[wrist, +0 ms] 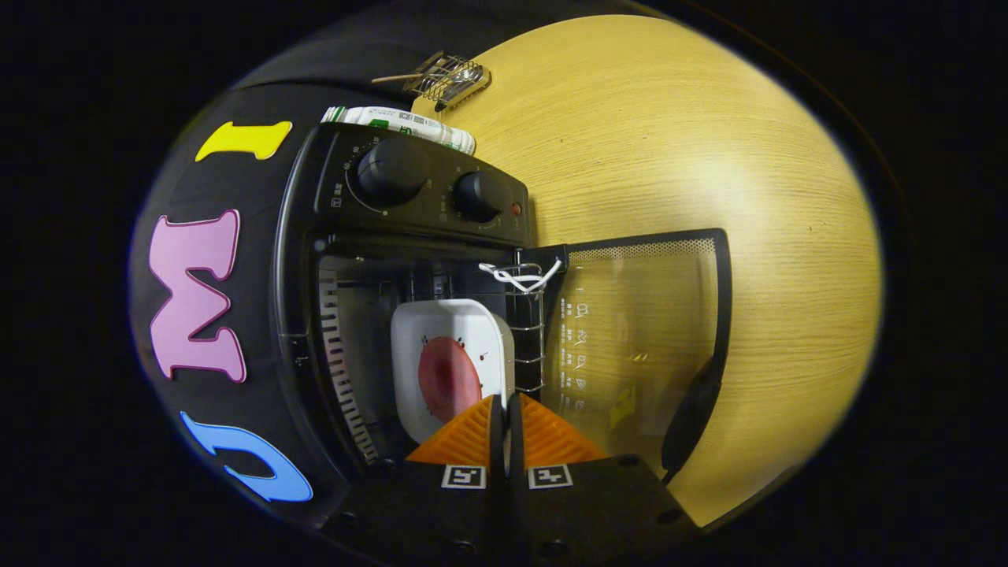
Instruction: Open the toaster oven, put the food inside, and close the toaster oven door.
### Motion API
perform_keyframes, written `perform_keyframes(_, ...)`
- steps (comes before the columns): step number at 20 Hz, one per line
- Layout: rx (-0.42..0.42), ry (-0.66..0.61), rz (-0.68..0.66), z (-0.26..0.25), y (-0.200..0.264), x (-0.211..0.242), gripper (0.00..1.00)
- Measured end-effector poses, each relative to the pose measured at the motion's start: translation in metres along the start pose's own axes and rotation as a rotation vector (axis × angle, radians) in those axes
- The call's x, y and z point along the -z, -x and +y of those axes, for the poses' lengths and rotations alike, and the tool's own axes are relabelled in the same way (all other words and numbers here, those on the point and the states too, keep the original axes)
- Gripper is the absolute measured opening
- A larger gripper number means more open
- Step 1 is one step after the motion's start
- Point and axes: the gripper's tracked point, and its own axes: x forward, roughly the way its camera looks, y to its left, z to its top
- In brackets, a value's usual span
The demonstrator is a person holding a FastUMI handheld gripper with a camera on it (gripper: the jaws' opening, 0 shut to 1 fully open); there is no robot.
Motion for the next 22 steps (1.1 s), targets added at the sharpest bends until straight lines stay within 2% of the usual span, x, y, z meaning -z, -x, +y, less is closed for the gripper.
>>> perform_keyframes(4,-0.010,-0.017,0.038,0.004,-0.004,0.005,0.05)
perform_keyframes(7,-0.057,-0.042,0.107,0.011,-0.002,0.017,0.11)
perform_keyframes(10,-0.054,0.001,0.154,0.004,0.008,0.026,0.29)
perform_keyframes(13,-0.076,0.042,0.194,0.001,0.025,0.028,0.54)
perform_keyframes(16,-0.113,0.143,0.256,-0.001,0.052,0.033,0.96)
perform_keyframes(22,-0.150,0.485,0.338,-0.030,0.085,0.025,0.98)
